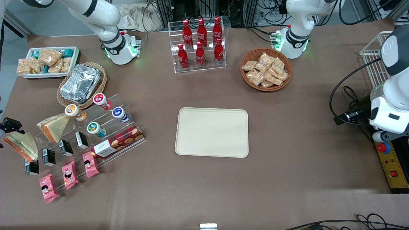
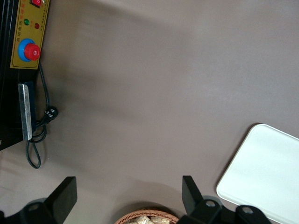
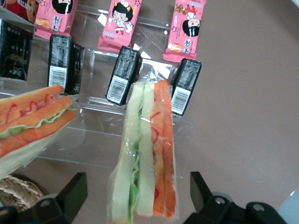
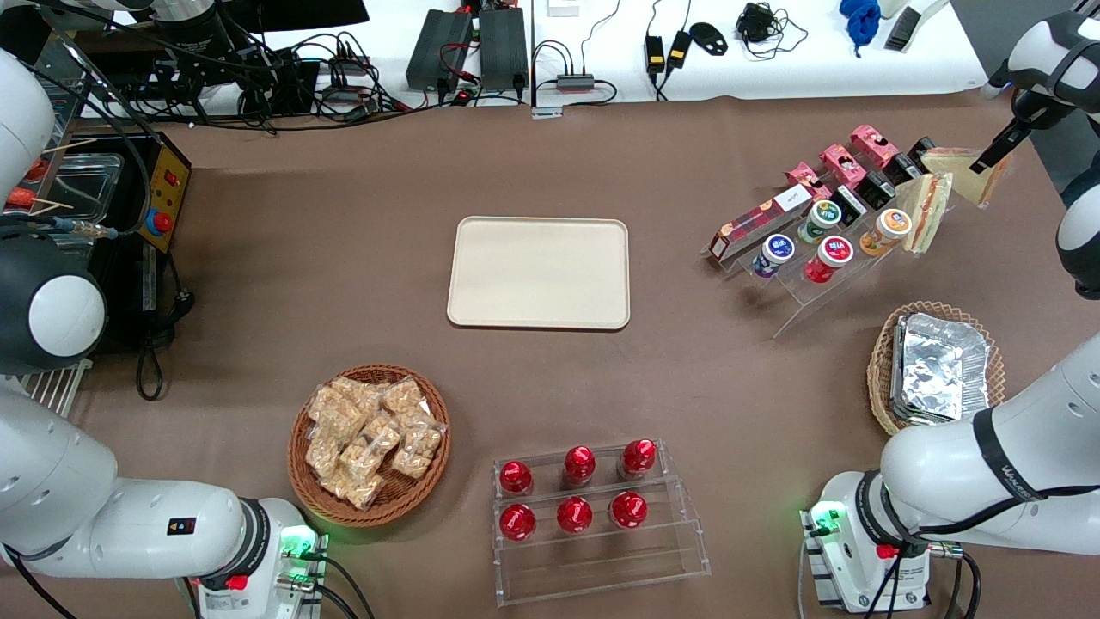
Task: Place sandwich on tray
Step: 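Lower the right gripper onto the upright wrapped cucumber-carrot sandwich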
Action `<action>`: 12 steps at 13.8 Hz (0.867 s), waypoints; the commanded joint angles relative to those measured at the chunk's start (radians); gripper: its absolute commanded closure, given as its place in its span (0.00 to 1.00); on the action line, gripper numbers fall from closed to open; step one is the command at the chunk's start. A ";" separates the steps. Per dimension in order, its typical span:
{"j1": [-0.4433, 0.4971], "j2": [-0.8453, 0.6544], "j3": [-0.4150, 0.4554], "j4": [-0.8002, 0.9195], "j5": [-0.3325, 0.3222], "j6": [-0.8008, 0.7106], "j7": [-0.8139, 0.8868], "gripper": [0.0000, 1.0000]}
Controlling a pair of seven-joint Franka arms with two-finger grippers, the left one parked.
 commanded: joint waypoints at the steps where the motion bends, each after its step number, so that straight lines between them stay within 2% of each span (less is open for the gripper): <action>1: 0.003 0.037 -0.003 0.019 -0.009 0.017 -0.010 0.02; 4: 0.003 0.052 -0.003 0.019 -0.004 0.020 -0.008 0.02; 8: 0.003 0.066 -0.003 0.019 -0.003 0.017 -0.004 0.11; 12: 0.000 0.069 -0.003 0.019 0.003 0.015 -0.008 0.50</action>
